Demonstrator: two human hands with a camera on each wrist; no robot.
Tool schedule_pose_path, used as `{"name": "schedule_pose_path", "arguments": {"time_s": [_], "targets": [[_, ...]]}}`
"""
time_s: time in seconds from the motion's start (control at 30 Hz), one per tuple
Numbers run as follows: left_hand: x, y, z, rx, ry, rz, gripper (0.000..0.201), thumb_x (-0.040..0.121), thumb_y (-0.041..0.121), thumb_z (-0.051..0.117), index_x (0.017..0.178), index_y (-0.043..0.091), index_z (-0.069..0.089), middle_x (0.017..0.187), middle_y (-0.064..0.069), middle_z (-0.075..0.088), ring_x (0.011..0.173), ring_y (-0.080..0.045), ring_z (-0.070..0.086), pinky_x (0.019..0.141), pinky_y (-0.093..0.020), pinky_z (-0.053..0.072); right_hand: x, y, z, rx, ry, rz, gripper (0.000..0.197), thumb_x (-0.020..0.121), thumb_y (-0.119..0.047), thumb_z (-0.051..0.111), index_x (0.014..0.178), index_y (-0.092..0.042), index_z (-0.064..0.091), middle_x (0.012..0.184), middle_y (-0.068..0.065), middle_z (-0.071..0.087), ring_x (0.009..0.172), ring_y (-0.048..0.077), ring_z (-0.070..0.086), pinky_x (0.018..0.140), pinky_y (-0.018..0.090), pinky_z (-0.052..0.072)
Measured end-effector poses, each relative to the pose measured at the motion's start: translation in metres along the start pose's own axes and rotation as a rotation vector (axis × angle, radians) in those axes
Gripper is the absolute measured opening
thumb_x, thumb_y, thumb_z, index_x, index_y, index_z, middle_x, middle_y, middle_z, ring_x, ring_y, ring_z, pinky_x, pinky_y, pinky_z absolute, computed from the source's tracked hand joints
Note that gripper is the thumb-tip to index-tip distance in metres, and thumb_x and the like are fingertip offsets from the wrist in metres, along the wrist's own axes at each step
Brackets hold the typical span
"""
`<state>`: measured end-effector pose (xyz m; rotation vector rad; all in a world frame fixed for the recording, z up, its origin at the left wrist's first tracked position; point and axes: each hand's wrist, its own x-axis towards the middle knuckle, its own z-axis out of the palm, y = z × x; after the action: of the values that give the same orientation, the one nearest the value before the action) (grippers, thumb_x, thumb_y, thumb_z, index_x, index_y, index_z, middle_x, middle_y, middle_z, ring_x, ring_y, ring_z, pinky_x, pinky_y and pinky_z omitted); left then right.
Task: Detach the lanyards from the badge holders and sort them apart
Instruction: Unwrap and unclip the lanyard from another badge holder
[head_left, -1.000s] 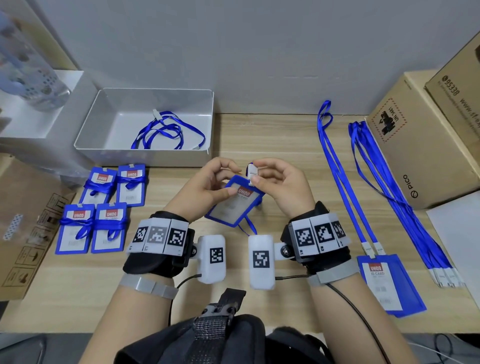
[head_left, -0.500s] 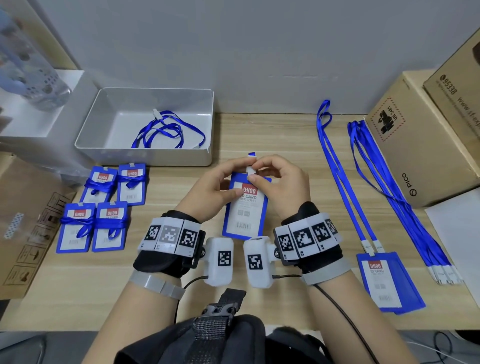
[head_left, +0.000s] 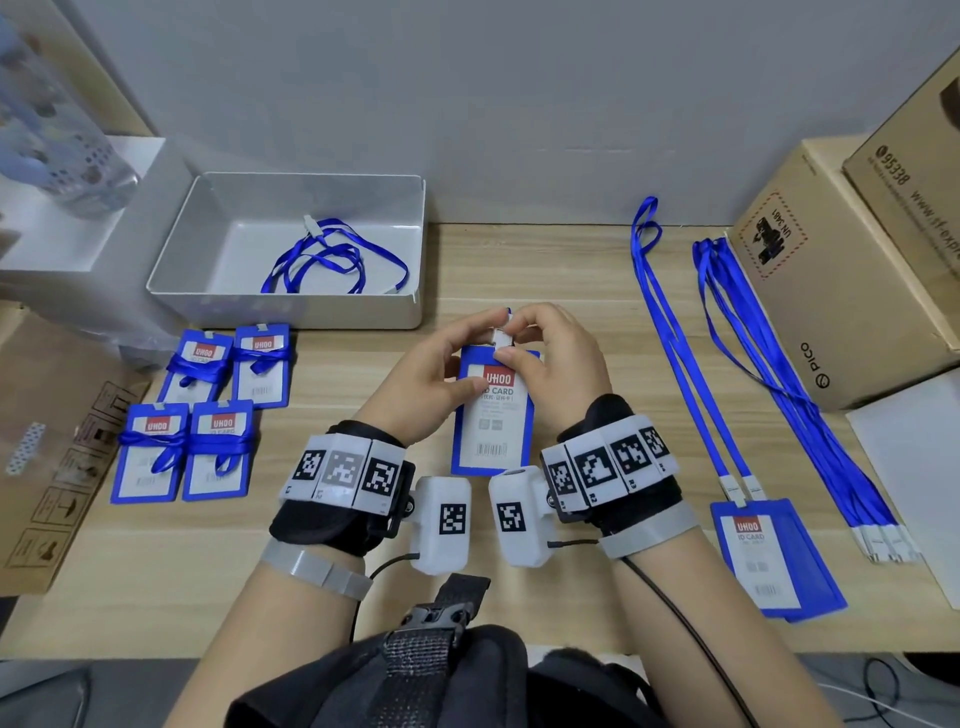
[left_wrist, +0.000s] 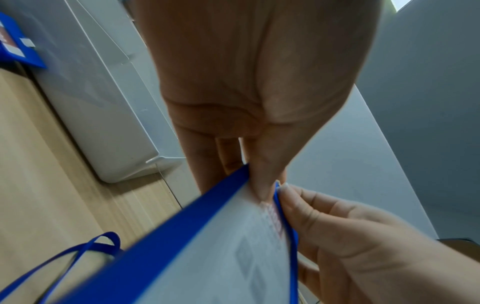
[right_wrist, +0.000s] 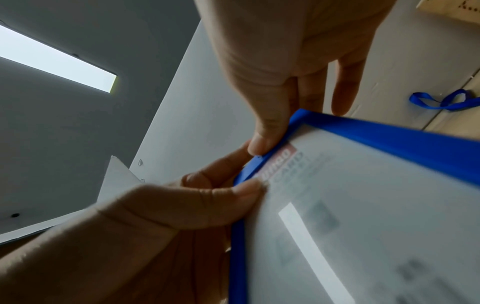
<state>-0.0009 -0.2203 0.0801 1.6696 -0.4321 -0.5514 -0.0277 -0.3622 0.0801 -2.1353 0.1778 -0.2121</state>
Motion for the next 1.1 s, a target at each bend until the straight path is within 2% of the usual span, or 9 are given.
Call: {"name": "schedule_pose_path", "arguments": {"time_s": [0.1,0.27,0.37,0.5,0.63,0.7,0.8,0.93,1.1], "targets": [[0.001,-0.003,-0.003,-0.028,0.007,-0.029,0.063,0.085,-0.013,0.049,0.129,0.031,0.041,0.116,0.011,0.053,0.1,-0.011,0.057,0.078,-0.021,0.054,-0.003,0.003,0.003,0.002,-0.021,0.002,0.037,0.078,-0.011,0.064,0.064,-0.035,0.039,0.08,-0.019,0.047,0.09,0.016,0.057,0.09,0.042,0.043],[0.0,-0.008,-0.01,-0.014,0.026,-0.017,0.064,0.084,-0.012,0.051,0.124,0.036,0.041,0.116,0.015,0.052,0.108,-0.011,0.054,0.077,-0.018,0.052,-0.006,0.003,0.004,0.23,-0.066,0.028,0.026,0.076,-0.013,0.069,0.063,-0.029,0.052,0.097,-0.011,0.053,0.089,-0.006,0.05,0.08,0.004,0.036],[0.0,-0.009,-0.012,0.011,0.009,0.0,0.066,0.082,-0.016,0.05,0.123,0.035,0.043,0.117,0.017,0.053,0.103,-0.002,0.055,0.081,-0.017,0.051,-0.002,0.004,0.005,0.349,-0.057,0.073,0.02,0.087,-0.016,0.057,0.071,-0.027,0.058,0.09,-0.006,0.06,0.079,0.002,0.057,0.074,0.017,0.046],[0.0,-0.009,-0.012,0.103,-0.029,0.023,0.069,0.082,-0.016,0.05,0.118,0.042,0.045,0.116,0.022,0.054,0.1,0.007,0.053,0.086,-0.016,0.047,0.004,0.005,0.002,0.394,0.013,0.128,0.021,0.084,-0.01,0.061,0.073,-0.026,0.055,0.075,-0.009,0.06,0.068,0.005,0.058,0.066,0.024,0.05],[-0.002,-0.006,-0.012,0.115,-0.069,0.023,0.067,0.081,-0.019,0.048,0.117,0.037,0.047,0.11,0.022,0.056,0.092,0.013,0.055,0.079,-0.01,0.046,0.005,0.004,-0.001,0.495,-0.038,0.217,0.026,0.08,-0.004,0.065,0.079,-0.024,0.048,0.076,-0.001,0.058,0.065,0.01,0.057,0.059,0.019,0.05],[-0.002,-0.005,-0.014,0.085,-0.067,0.028,0.066,0.081,-0.019,0.049,0.118,0.035,0.047,0.104,0.015,0.061,0.089,0.008,0.059,0.078,-0.013,0.049,0.004,0.002,-0.003,0.547,-0.075,0.249,0.029,0.079,0.0,0.065,0.082,-0.022,0.047,0.074,0.002,0.059,0.06,0.007,0.06,0.054,0.016,0.05],[0.0,-0.009,-0.018,-0.065,0.009,-0.019,0.064,0.078,-0.018,0.056,0.115,0.033,0.047,0.09,-0.003,0.065,0.083,-0.009,0.065,0.08,-0.031,0.055,0.004,-0.001,-0.005,0.617,-0.04,0.223,0.033,0.077,0.007,0.063,0.083,-0.021,0.046,0.071,0.004,0.06,0.052,0.003,0.06,0.052,0.017,0.05],[0.004,-0.016,-0.023,-0.05,0.1,-0.068,0.038,0.076,-0.014,0.062,0.092,0.02,0.057,0.064,0.007,0.07,0.071,-0.004,0.067,0.072,-0.024,0.055,0.006,-0.003,-0.004,0.618,0.02,0.185,0.035,0.077,0.011,0.059,0.082,-0.021,0.046,0.074,0.004,0.058,0.052,0.008,0.061,0.052,0.02,0.052],[0.002,-0.015,-0.024,-0.054,0.073,-0.017,0.029,0.073,-0.021,0.06,0.068,0.008,0.058,0.066,0.007,0.072,0.074,-0.006,0.069,0.07,-0.019,0.055,0.007,0.003,-0.002,0.48,0.168,0.193,0.036,0.074,0.011,0.061,0.075,-0.023,0.049,0.081,-0.002,0.055,0.063,0.022,0.06,0.055,0.023,0.052]]}}
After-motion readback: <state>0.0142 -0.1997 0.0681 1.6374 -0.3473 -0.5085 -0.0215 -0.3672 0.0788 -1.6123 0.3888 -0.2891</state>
